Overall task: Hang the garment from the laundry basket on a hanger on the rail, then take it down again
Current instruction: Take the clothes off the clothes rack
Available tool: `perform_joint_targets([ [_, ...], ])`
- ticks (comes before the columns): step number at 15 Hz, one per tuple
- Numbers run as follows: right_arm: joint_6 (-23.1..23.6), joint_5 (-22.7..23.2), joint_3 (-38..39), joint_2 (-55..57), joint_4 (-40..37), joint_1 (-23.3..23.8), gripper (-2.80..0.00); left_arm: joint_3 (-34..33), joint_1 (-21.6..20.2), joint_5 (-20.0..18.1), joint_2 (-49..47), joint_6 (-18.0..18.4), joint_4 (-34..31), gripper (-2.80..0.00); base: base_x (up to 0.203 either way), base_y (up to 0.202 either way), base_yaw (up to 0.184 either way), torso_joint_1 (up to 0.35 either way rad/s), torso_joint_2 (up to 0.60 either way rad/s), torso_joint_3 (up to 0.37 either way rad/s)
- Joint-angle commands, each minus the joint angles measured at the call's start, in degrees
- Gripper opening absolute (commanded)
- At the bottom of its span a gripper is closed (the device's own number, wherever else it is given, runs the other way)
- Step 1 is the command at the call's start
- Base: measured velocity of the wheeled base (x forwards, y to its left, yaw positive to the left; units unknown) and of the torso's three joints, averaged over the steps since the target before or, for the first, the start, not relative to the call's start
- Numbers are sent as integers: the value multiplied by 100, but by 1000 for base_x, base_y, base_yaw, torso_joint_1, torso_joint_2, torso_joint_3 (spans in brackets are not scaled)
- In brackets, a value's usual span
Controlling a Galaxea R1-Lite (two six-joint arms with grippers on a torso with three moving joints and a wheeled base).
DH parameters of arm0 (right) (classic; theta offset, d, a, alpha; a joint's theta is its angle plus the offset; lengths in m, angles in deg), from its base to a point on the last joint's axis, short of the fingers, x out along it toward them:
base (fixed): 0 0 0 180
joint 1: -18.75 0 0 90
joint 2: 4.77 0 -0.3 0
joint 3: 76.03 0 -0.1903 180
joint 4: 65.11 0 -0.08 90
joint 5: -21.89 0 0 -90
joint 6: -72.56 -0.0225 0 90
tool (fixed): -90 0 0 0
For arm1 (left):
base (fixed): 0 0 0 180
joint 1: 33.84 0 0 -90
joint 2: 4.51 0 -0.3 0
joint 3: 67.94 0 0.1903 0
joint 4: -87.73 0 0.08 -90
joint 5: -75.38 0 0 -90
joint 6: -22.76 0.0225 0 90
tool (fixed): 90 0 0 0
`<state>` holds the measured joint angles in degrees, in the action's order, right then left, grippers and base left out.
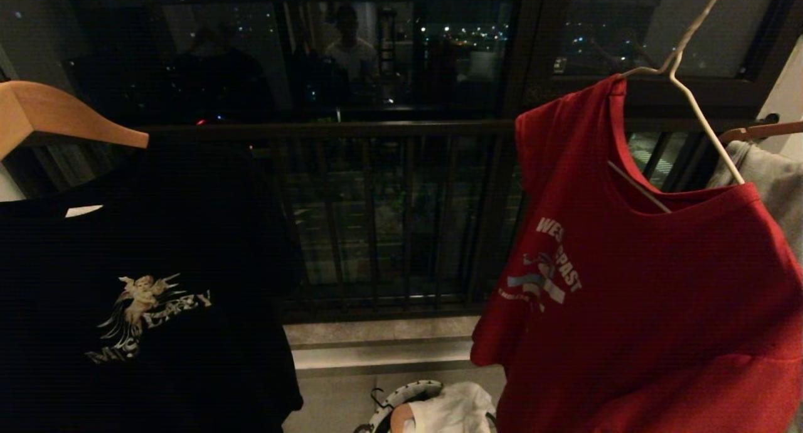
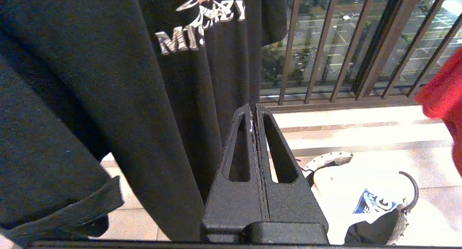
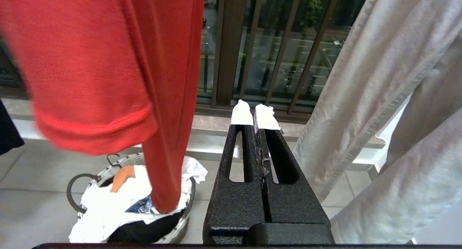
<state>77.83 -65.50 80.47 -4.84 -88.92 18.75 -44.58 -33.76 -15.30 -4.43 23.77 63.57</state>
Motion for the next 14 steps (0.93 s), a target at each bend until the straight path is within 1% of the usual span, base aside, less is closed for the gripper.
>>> perform_joint_targets([
  [1,26,3,-3,-1,0,0,-280,-9,1,-6,-2,2,0,-280,0,0,0,0,0,0],
  [14,-62,29,-13,7,-35,0,-280,-9,1,-11,-7,4,0,-280,0,0,0,0,0,0],
])
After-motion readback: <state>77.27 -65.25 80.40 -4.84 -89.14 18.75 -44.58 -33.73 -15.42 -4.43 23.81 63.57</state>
